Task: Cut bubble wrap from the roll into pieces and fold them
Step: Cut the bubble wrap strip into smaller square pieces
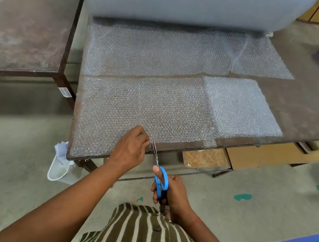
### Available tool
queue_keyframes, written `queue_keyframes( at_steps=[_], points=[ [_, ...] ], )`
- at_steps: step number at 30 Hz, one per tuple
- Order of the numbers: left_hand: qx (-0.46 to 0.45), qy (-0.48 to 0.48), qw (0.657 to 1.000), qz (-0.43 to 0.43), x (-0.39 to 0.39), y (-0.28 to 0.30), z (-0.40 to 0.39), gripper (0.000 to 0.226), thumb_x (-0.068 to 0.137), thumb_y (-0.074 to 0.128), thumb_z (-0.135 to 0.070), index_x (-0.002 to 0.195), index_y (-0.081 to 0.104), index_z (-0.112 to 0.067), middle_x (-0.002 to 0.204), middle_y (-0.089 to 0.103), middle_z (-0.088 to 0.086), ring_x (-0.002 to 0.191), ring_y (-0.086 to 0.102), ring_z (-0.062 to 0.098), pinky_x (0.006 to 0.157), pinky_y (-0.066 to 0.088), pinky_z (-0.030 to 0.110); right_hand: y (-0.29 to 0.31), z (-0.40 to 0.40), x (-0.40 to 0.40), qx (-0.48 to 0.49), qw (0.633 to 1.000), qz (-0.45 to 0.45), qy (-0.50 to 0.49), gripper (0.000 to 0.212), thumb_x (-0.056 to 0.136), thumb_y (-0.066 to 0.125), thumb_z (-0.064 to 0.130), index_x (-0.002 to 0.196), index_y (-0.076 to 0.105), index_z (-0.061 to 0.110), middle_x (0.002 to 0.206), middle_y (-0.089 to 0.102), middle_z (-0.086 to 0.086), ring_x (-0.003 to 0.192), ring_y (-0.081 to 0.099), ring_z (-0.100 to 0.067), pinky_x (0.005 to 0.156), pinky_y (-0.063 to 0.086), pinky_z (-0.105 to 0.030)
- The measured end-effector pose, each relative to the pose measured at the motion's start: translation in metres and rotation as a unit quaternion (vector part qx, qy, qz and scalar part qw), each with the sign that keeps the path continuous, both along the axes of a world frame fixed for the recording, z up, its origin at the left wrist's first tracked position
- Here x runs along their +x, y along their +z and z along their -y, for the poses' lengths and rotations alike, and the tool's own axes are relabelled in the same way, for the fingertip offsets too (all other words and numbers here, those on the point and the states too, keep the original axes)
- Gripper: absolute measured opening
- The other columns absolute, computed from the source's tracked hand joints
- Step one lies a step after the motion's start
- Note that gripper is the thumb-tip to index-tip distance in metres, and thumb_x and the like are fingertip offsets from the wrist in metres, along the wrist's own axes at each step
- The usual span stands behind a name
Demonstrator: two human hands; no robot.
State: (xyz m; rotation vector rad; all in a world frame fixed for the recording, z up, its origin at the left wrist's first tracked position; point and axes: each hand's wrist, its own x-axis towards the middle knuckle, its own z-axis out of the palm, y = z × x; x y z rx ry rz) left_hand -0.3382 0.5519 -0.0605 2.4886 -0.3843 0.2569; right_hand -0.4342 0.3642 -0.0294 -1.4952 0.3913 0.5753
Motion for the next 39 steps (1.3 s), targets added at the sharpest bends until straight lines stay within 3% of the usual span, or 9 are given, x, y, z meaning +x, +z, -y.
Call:
queue_keyframes(
  at_steps=[6, 12, 19, 24, 29, 39],
  points=[
    [0.000, 0.000, 1.000, -0.002, 0.001, 0.002, -0.001, 0.002, 0.097, 0.072, -0.004, 0.096, 0.073, -0.005, 0.098, 0.055, 0.005, 0.076, 0.057, 0.021, 0.064, 0.057, 0.044, 0.008, 0.005, 0.010, -0.016, 1.000, -0.007, 0.014, 0.065, 0.086, 0.073, 0.067, 0.068, 0.073, 0.005, 0.059, 0.062, -0.019, 0.045, 0.054, -0.018, 0.046, 0.035, -0.021],
    [0.006, -0.010, 1.000, 0.013, -0.001, 0.001, -0.003, 0.002, 0.098, 0.071, -0.008, 0.098, 0.071, -0.006, 0.098, 0.053, 0.004, 0.077, 0.055, 0.020, 0.062, 0.056, 0.045, 0.009, 0.000, 0.016, -0.017, 1.000, 0.003, 0.012, 0.070, 0.085, 0.075, 0.069, 0.074, 0.073, 0.000, 0.060, 0.061, -0.018, 0.047, 0.054, -0.017, 0.049, 0.035, -0.024],
    [0.014, -0.014, 1.000, 0.009, -0.004, 0.003, -0.007, 0.036, 0.088, 0.088, -0.019, 0.119, 0.074, -0.008, 0.098, 0.058, 0.004, 0.079, 0.056, 0.019, 0.062, 0.051, 0.033, 0.005, -0.001, 0.014, -0.007, 1.000, 0.020, 0.004, 0.062, 0.086, 0.077, 0.067, 0.067, 0.072, 0.008, 0.065, 0.061, -0.020, 0.052, 0.055, -0.021, 0.052, 0.037, -0.027],
    [0.053, -0.026, 0.997, 0.040, 0.002, 0.004, -0.006, 0.020, 0.085, 0.091, -0.014, 0.101, 0.081, -0.007, 0.083, 0.060, 0.005, 0.070, 0.059, 0.025, 0.055, 0.053, 0.040, 0.004, -0.002, 0.012, 0.005, 1.000, 0.028, -0.003, 0.059, 0.092, 0.074, 0.059, 0.073, 0.072, 0.003, 0.059, 0.059, -0.015, 0.050, 0.052, -0.021, 0.050, 0.038, -0.025],
    [0.086, -0.037, 0.994, 0.062, 0.004, 0.003, -0.003, 0.010, 0.089, 0.085, -0.014, 0.090, 0.078, -0.007, 0.075, 0.055, 0.004, 0.066, 0.055, 0.025, 0.051, 0.045, 0.035, 0.005, -0.002, 0.011, 0.012, 0.999, 0.032, -0.005, 0.057, 0.094, 0.072, 0.055, 0.074, 0.071, 0.001, 0.058, 0.058, -0.014, 0.048, 0.049, -0.020, 0.049, 0.039, -0.025],
    [0.074, -0.049, 0.994, 0.060, 0.006, -0.005, -0.002, 0.007, 0.088, 0.084, -0.007, 0.090, 0.077, -0.006, 0.077, 0.056, 0.004, 0.066, 0.053, 0.023, 0.049, 0.049, 0.040, 0.001, -0.002, 0.016, 0.002, 1.000, 0.004, -0.031, 0.053, 0.085, 0.084, 0.052, 0.067, 0.068, 0.005, 0.057, 0.056, -0.015, 0.044, 0.045, -0.019, 0.044, 0.036, -0.024]
  ],
)
